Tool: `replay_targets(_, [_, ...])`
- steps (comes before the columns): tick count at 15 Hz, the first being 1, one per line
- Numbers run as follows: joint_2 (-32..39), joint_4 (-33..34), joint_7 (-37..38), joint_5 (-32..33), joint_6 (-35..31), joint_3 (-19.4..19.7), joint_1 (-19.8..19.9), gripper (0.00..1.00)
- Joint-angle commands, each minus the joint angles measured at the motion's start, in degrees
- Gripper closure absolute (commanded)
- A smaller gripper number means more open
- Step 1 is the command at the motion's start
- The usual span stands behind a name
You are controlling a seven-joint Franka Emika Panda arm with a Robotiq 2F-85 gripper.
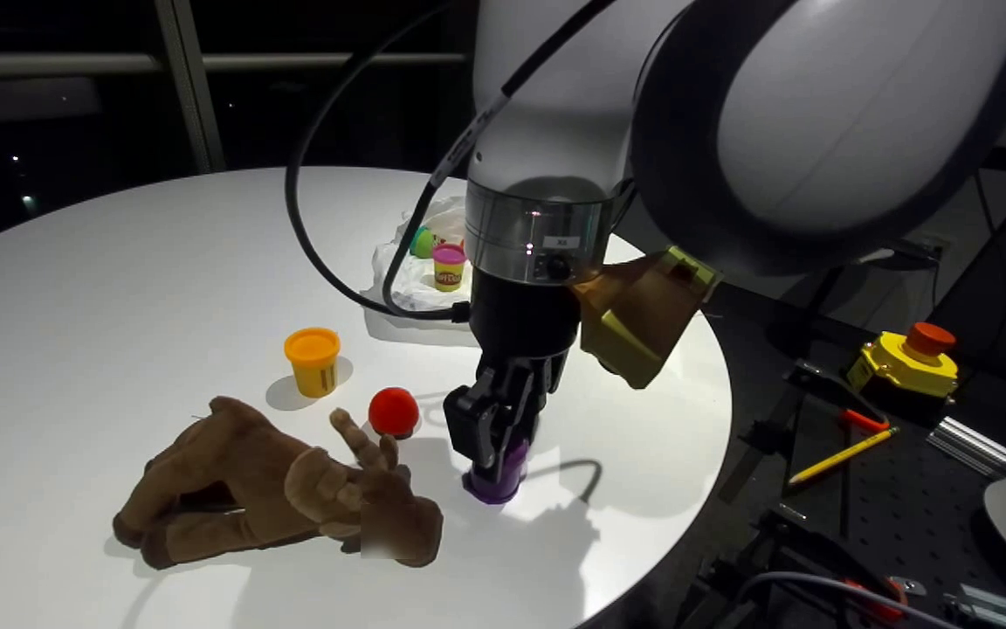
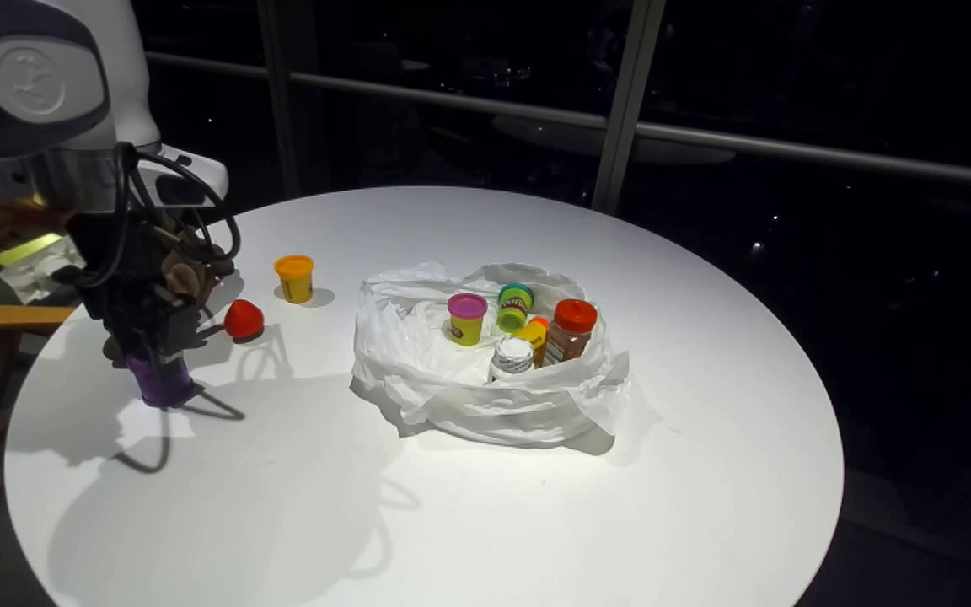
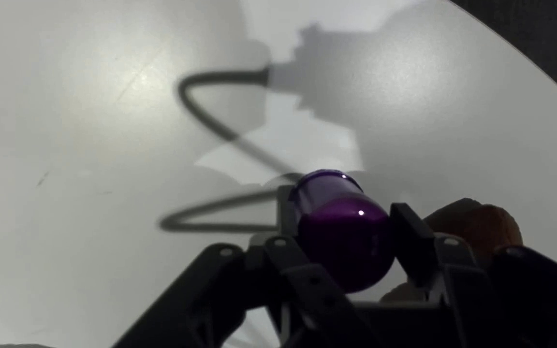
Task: Pick the objects on the table and put them in the plastic bag
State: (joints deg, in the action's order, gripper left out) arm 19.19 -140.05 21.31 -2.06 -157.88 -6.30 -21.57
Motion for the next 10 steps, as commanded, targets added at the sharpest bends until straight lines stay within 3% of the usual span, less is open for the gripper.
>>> replay_targets(1, [0.0, 0.7, 0.0, 1.6, -1.7, -0.1, 0.5, 0.74])
replay_targets(6, [-9.2, -1.1, 2.9, 3.6, -1.2, 3.6, 1.2, 0.74])
replay_targets(10, [-12.6, 1.3, 0.6, 2.4, -0.2, 4.9, 7.0, 0.74])
